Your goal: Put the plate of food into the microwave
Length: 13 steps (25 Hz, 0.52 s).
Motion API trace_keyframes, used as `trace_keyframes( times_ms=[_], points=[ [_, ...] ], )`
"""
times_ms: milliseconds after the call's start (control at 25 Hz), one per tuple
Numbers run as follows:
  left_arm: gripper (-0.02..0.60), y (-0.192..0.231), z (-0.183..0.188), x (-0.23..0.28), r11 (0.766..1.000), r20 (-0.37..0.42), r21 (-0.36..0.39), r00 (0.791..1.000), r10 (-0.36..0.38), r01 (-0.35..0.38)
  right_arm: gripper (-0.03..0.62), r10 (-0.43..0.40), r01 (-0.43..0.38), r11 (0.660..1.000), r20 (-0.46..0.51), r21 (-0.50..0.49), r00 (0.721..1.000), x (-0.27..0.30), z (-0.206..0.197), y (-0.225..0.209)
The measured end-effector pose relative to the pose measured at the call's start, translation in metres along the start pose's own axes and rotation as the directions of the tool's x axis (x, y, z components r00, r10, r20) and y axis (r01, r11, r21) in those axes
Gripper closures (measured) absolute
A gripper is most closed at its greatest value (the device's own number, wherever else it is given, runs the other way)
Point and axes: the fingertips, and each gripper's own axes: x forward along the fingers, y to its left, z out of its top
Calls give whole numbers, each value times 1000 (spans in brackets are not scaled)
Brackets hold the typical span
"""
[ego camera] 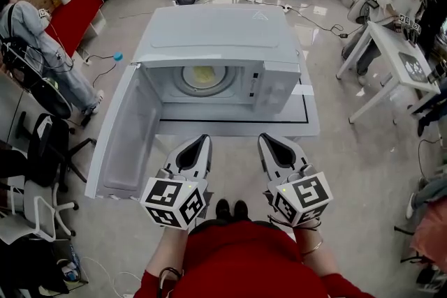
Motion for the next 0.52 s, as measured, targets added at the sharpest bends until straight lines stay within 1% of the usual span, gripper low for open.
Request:
trace_keyframes(
  times_ms=[120,520],
  points=[
    [574,-3,-2,2,1000,-6,6,1000,-4,4,580,7,-7,1000,-6,-5,1000,-1,-1,1],
    [574,-2,-2,2,1000,-11,-30,1000,2,-2,580,29,-29,1000,-12,-1,1000,-1,-6,2]
  ],
)
